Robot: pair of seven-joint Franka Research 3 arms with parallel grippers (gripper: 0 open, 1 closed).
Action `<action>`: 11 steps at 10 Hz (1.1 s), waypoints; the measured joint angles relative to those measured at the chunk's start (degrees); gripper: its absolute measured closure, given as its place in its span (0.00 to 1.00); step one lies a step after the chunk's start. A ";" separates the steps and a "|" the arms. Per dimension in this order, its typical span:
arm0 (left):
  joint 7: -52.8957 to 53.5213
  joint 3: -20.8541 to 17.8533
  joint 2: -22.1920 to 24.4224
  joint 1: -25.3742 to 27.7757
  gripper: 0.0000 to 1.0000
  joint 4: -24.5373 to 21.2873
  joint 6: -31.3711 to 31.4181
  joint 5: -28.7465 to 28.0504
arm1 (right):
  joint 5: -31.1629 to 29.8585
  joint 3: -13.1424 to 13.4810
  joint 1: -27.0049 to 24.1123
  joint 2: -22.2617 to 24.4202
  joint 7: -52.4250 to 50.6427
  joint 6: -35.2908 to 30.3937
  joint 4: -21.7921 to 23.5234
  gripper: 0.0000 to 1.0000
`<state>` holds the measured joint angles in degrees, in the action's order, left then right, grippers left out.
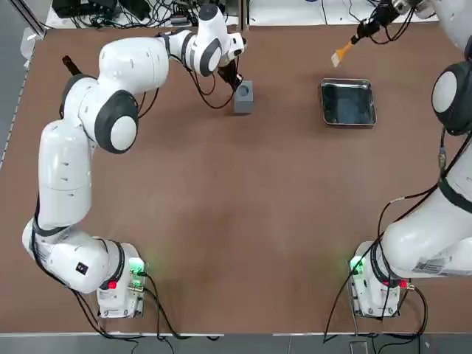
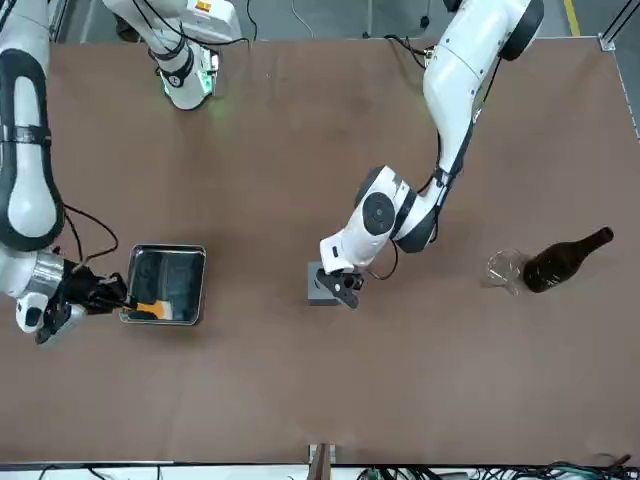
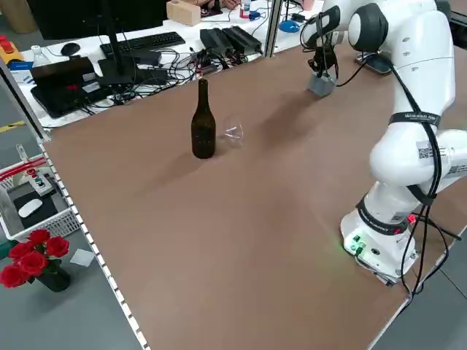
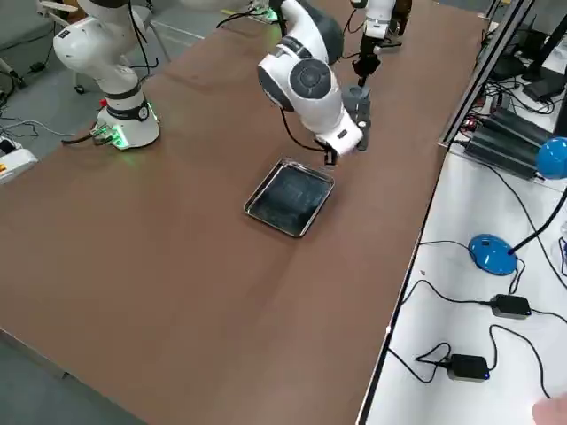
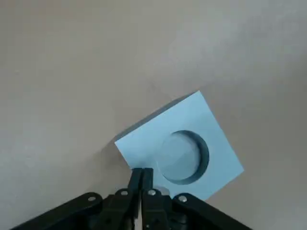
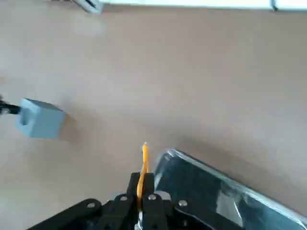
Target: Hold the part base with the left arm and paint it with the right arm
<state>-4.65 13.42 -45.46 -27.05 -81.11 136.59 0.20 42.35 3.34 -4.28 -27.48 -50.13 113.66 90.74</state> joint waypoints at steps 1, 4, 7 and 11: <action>0.00 0.00 0.00 0.02 0.93 0.00 0.00 0.00 | 5.80 -0.53 0.04 -0.80 -7.19 -0.07 0.17 0.95; 0.00 0.00 0.00 0.00 0.93 0.00 0.00 0.00 | 18.45 -2.43 0.19 -3.91 -27.19 -0.08 0.76 0.95; 0.00 0.00 0.00 -0.03 0.93 0.01 0.00 0.00 | 32.69 -6.08 0.36 -9.80 -49.72 -0.19 1.50 0.95; 0.00 0.00 0.00 -0.03 0.93 0.00 0.00 0.00 | 36.34 -12.29 1.10 -16.21 -67.43 -0.08 1.50 0.95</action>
<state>-4.65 13.42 -45.46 -27.08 -81.11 136.59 0.19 78.69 -8.95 -3.18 -43.68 -117.56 113.58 92.24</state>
